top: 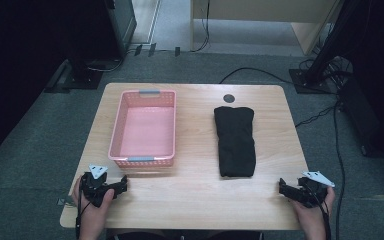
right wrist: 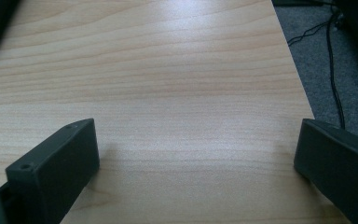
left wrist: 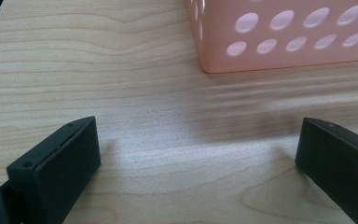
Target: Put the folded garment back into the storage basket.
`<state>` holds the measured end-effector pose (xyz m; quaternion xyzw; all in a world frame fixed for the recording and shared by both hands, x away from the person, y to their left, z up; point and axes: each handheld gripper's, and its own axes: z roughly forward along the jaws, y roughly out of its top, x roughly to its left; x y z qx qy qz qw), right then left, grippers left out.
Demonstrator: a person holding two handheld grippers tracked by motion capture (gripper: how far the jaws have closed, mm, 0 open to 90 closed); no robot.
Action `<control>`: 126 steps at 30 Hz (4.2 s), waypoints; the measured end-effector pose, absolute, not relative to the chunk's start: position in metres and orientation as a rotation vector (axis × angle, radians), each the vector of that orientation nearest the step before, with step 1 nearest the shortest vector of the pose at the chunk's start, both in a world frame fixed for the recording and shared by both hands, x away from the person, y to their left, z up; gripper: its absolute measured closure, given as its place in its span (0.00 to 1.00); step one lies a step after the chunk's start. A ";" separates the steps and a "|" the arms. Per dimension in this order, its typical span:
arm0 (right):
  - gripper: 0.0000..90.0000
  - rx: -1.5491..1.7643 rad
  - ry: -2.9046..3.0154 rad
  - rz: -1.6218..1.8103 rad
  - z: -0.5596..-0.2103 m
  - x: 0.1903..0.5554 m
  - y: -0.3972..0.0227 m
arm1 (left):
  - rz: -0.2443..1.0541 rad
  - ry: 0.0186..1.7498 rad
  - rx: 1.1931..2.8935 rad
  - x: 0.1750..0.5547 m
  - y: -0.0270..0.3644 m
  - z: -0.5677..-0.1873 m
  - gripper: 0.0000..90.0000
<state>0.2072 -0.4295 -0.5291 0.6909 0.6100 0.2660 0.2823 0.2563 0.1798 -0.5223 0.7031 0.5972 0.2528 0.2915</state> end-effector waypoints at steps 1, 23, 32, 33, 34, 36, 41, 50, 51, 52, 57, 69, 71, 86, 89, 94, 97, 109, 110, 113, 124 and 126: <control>0.00 1.855 1.628 0.710 -0.529 0.207 -0.429 | 0.675 1.593 1.874 0.256 0.180 -0.522 0.00; 0.00 1.846 1.603 0.871 -0.491 0.214 -0.405 | 0.669 1.577 1.886 0.254 0.176 -0.522 0.00; 0.00 1.801 1.632 0.912 -0.474 0.225 -0.386 | 0.667 1.577 1.886 0.254 0.175 -0.522 0.00; 0.00 1.800 1.635 0.913 -0.473 0.227 -0.384 | 0.667 1.577 1.886 0.254 0.175 -0.522 0.00; 0.00 1.791 1.642 0.910 -0.471 0.229 -0.380 | 0.667 1.577 1.886 0.254 0.175 -0.522 0.00; 0.00 1.785 1.651 0.910 -0.470 0.230 -0.379 | 0.667 1.576 1.886 0.254 0.175 -0.522 0.00; 0.00 1.753 1.671 0.924 -0.462 0.239 -0.369 | 0.667 1.576 1.886 0.254 0.175 -0.522 0.00; 0.00 1.725 1.687 0.941 -0.453 0.248 -0.360 | 0.667 1.576 1.886 0.253 0.175 -0.522 0.00; 0.00 1.725 1.686 0.945 -0.452 0.249 -0.359 | 0.666 1.576 1.886 0.253 0.175 -0.522 0.00; 0.00 1.724 1.685 0.949 -0.451 0.250 -0.358 | 0.667 1.576 1.886 0.253 0.175 -0.522 0.00; 0.00 1.714 1.692 0.961 -0.448 0.256 -0.351 | 0.667 1.576 1.886 0.253 0.175 -0.522 0.00; 0.00 1.683 1.698 1.001 -0.438 0.272 -0.334 | 0.667 1.576 1.886 0.253 0.175 -0.522 0.00; 0.00 1.685 1.696 1.009 -0.436 0.275 -0.331 | 0.667 1.576 1.886 0.253 0.175 -0.522 0.00; 0.00 1.690 1.703 1.008 -0.434 0.298 -0.314 | 0.666 1.576 1.886 0.253 0.175 -0.522 0.00; 0.00 1.694 1.699 1.007 -0.437 0.304 -0.310 | 0.666 1.576 1.886 0.253 0.175 -0.522 0.00; 0.00 1.698 1.685 1.016 -0.440 0.312 -0.305 | 0.667 1.576 1.885 0.253 0.175 -0.522 0.00; 0.00 1.702 1.668 1.017 -0.442 0.318 -0.303 | 0.667 1.577 1.883 0.254 0.175 -0.522 0.00; 0.00 1.706 1.647 1.002 -0.451 0.335 -0.290 | 0.667 1.577 1.883 0.254 0.175 -0.522 0.00; 0.00 1.707 1.648 0.995 -0.452 0.337 -0.289 | 0.667 1.577 1.883 0.254 0.175 -0.522 0.00; 0.00 1.712 1.635 0.984 -0.455 0.341 -0.287 | 0.667 1.577 1.883 0.254 0.175 -0.522 0.00; 0.00 1.715 1.601 0.964 -0.465 0.355 -0.280 | 0.667 1.576 1.883 0.254 0.175 -0.522 0.00; 0.00 1.728 1.597 0.972 -0.466 0.357 -0.279 | 0.667 1.577 1.883 0.254 0.175 -0.522 0.00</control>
